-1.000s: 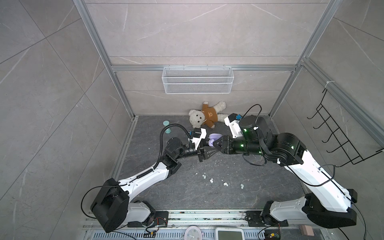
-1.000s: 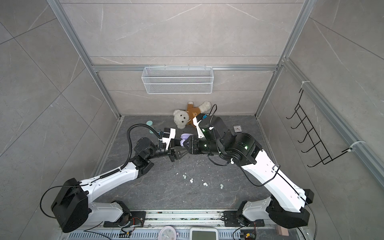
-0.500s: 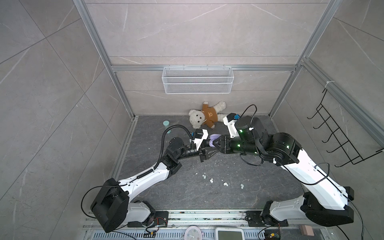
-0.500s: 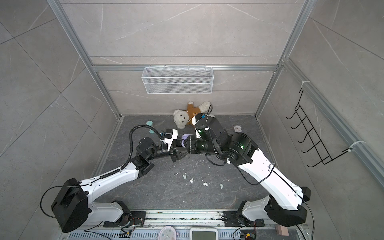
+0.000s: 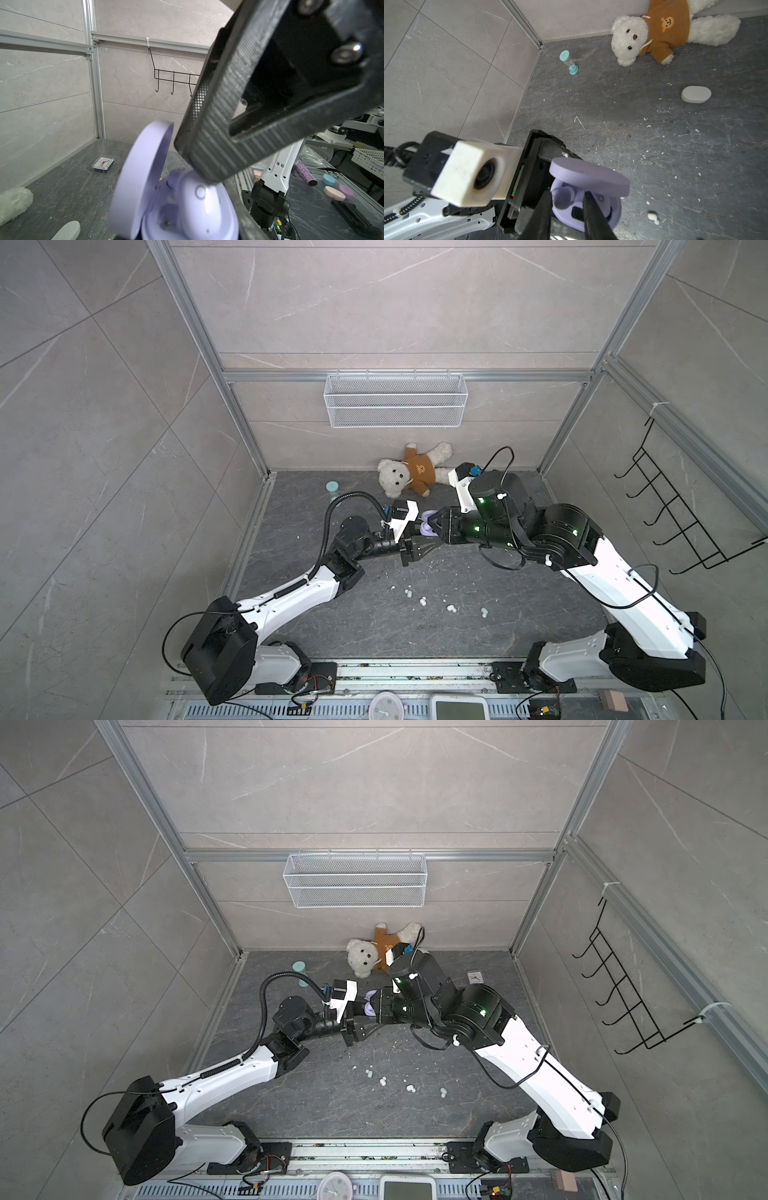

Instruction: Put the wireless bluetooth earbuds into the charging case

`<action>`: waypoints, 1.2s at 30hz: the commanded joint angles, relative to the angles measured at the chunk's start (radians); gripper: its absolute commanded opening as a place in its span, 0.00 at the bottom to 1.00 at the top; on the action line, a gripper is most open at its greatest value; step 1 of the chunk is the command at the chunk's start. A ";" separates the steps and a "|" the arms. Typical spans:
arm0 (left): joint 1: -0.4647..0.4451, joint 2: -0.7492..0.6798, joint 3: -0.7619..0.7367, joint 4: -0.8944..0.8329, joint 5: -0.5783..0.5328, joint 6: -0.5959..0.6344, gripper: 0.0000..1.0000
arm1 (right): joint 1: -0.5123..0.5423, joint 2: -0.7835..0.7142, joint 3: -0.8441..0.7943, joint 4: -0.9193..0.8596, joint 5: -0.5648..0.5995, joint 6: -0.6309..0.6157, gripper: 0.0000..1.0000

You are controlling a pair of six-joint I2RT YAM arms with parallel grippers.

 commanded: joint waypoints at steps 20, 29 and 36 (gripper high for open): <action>-0.009 -0.037 0.000 0.014 -0.012 0.052 0.15 | 0.007 -0.013 0.008 -0.013 -0.004 0.007 0.32; -0.010 -0.040 -0.002 0.012 -0.049 0.065 0.15 | 0.007 -0.039 -0.076 0.073 -0.031 0.069 0.32; -0.015 -0.046 -0.009 0.011 -0.061 0.076 0.15 | 0.006 -0.041 -0.120 0.120 -0.053 0.101 0.33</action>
